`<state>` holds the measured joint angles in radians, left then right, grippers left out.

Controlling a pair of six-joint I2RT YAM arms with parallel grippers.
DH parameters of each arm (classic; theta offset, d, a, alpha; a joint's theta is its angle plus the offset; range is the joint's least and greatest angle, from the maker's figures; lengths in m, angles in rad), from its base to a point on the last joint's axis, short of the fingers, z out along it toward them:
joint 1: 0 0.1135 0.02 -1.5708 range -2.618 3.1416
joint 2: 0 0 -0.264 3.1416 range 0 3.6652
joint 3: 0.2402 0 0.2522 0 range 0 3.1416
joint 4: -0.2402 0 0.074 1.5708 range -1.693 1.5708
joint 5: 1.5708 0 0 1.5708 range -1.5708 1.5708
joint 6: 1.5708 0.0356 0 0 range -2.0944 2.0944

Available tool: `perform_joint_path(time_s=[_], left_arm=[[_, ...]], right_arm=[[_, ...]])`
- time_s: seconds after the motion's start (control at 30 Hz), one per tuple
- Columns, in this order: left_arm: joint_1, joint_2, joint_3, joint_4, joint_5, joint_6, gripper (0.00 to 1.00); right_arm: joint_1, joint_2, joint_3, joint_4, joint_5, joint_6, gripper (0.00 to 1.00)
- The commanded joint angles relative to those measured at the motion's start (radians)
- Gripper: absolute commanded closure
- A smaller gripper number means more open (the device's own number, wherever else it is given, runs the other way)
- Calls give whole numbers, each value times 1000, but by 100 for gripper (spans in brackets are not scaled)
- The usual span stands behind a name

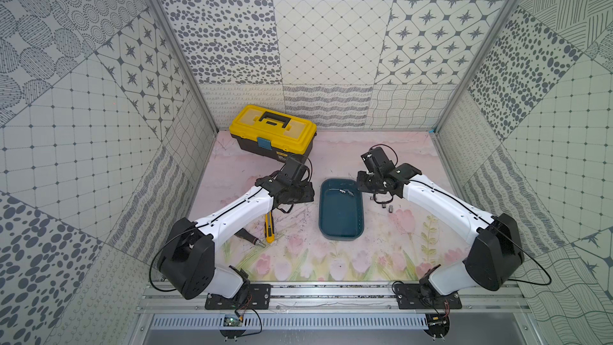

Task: Take out the socket from the storage box
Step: Place the socket head at the center of the board.

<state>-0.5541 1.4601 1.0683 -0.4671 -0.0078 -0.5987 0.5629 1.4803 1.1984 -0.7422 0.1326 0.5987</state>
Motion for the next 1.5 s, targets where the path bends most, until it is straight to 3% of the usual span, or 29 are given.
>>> perform_joint_path(time_s=[0.0,0.63,1.07,1.47], left_arm=[[7,-5,10,3,-1,1,42],[6,8,21,2,21,-10,42],[2,19,45,1,29,-13,42],[1,25,63,-8,28,-9,42]], right_arm=[[-30,-23,-56,-10,-11,-61,85],[-130,94,-237,21,-55,-191,85],[-164,198,-200,45,-80,-256,85],[-175,200,-197,44,-68,-249,73]])
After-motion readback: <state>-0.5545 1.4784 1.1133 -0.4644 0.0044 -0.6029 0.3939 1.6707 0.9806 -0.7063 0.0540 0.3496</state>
